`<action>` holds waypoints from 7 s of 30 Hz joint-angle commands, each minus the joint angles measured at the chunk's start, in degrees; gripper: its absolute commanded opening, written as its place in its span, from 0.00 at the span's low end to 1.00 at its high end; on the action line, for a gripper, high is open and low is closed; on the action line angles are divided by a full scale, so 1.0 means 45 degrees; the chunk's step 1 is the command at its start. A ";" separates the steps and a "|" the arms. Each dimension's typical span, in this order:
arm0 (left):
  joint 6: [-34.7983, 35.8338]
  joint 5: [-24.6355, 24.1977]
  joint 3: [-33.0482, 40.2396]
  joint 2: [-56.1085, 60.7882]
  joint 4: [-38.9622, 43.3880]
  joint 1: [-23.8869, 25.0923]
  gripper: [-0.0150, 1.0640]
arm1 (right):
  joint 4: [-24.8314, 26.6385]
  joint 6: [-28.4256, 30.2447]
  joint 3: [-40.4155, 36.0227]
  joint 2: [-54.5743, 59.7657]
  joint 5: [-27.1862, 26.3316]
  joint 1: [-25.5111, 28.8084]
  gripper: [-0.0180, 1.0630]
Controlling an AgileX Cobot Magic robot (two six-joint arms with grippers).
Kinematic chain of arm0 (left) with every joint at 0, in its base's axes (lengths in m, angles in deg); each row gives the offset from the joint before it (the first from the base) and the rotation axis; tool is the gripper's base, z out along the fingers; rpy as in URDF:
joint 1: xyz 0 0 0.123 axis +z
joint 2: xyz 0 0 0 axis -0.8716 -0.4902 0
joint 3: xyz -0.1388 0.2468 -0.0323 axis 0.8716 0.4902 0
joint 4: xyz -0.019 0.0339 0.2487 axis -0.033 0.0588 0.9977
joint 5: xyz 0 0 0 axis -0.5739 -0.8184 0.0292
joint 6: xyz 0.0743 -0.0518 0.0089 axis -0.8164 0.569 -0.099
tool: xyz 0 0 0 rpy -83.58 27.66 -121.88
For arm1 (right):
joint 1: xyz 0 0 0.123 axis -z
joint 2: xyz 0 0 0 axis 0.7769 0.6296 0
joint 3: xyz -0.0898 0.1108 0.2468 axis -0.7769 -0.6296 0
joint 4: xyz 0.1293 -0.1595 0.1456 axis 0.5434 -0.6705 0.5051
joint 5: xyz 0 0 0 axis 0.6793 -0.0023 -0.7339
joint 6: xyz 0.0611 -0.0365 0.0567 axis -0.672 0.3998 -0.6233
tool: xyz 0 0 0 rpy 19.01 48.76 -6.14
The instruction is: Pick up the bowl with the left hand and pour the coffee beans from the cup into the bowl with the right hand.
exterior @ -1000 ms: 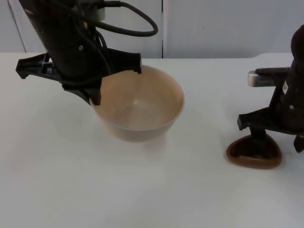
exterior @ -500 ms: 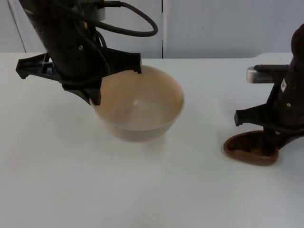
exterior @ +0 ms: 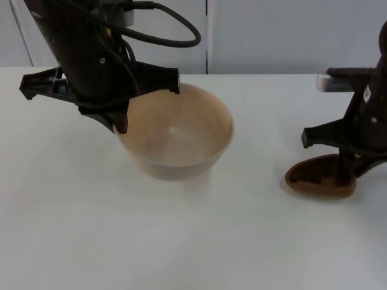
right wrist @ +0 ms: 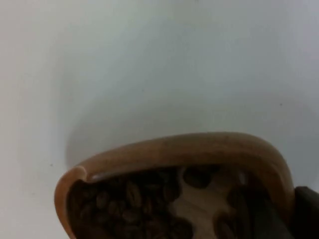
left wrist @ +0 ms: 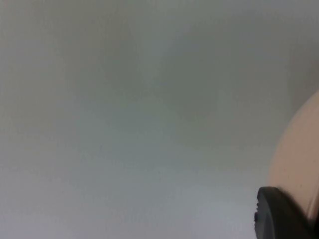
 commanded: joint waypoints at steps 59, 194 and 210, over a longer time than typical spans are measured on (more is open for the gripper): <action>0.0408 0.0135 -0.0093 0.0069 0.0093 -0.0014 0.01 | -0.1077 0.2510 0.6476 -0.2516 0.7153 -0.3331 0.02; 0.3621 0.0619 -0.0093 -0.0315 0.0078 -0.0014 0.01 | -1.3246 0.3854 0.8293 -0.0830 0.6528 -0.8611 0.02; 0.3621 0.0544 -0.0093 -0.0315 0.0083 -0.0014 0.01 | -1.1984 0.2865 0.8293 -0.0830 0.6556 -0.8379 0.02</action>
